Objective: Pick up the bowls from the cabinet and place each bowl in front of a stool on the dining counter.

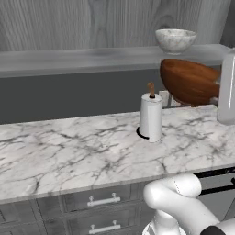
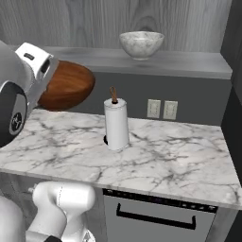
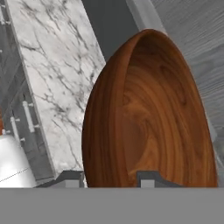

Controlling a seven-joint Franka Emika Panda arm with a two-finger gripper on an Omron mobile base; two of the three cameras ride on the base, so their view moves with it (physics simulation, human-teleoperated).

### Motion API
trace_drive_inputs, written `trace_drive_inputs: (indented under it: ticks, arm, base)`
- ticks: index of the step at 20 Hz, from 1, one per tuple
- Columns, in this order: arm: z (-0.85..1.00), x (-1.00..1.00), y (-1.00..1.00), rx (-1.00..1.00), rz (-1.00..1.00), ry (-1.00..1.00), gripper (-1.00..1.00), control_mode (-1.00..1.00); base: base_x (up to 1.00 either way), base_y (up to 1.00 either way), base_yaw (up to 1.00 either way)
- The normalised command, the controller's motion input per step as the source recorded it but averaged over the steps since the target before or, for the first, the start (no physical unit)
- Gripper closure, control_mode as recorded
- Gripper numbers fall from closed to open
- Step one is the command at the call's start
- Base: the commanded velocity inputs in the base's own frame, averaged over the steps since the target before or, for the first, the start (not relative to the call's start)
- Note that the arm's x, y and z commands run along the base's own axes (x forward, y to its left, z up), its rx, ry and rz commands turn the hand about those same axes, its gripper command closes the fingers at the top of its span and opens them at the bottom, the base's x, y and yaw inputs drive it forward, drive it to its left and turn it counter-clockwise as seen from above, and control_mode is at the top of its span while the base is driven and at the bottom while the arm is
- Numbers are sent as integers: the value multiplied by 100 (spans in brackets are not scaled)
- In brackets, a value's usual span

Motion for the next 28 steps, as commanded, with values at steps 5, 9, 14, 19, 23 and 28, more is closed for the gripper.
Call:
trace_drive_inputs:
  ticks: [5, 9, 14, 19, 23, 28]
  arm:
    - [-52, -75, 0, 3, 17, -1, 100, -100]
    - [-64, -71, 0, -3, 14, -11, 100, -100]
    - [-50, -20, 0, -5, 4, -14, 100, -100]
    - [-22, 16, 0, -10, 0, -1, 100, -100]
    - [-7, 33, -5, -8, 0, 6, 100, -100]
    - [-8, 17, 0, -2, 0, 6, 100, -100]
  base:
    - [0, 0, 0]
    - [0, 0, 0]
    - [0, 0, 0]
    - [0, 0, 0]
    - [0, 0, 0]
    - [0, 0, 0]
